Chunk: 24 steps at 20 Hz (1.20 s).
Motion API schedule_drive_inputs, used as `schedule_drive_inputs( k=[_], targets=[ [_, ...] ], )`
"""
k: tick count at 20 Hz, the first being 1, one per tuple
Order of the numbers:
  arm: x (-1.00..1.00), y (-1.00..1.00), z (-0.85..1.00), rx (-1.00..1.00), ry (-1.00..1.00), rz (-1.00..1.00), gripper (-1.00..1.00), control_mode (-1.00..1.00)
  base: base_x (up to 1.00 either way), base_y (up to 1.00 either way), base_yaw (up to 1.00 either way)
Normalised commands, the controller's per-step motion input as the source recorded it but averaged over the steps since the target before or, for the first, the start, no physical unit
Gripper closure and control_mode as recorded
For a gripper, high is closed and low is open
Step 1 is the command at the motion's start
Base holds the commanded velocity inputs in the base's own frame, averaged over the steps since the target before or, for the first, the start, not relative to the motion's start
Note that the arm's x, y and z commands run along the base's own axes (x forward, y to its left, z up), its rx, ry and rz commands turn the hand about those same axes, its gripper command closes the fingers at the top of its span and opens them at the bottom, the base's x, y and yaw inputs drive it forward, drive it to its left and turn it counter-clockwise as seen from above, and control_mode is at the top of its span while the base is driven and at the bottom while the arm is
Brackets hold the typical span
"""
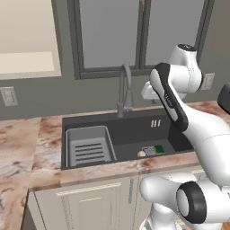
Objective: Pick up the dish brush and sponge from the sink, and place them back in the cabinet, and close the cabinet door.
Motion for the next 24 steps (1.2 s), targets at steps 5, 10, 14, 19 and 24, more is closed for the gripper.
schedule_drive_inputs(
  k=[5, 10, 14, 19, 24],
  targets=[
    [0.00, -0.17, 0.00, 0.00, 0.00, 0.00, -1.00, -1.00, 0.00, 0.00, 0.00],
    [-0.02, -0.39, 0.00, 0.00, 0.00, 0.03, -1.00, -1.00, 0.00, 0.00, 0.00],
    [-0.01, -0.48, -0.06, -0.01, 0.00, 0.06, -1.00, -1.00, 0.00, 0.00, 0.00],
    [0.00, -0.38, -0.19, -0.06, 0.00, 0.05, -1.00, -1.00, 0.00, 0.00, 0.00],
    [0.00, -0.18, -0.34, -0.13, 0.00, 0.02, -1.00, -1.00, 0.00, 0.00, 0.00]
  ],
)
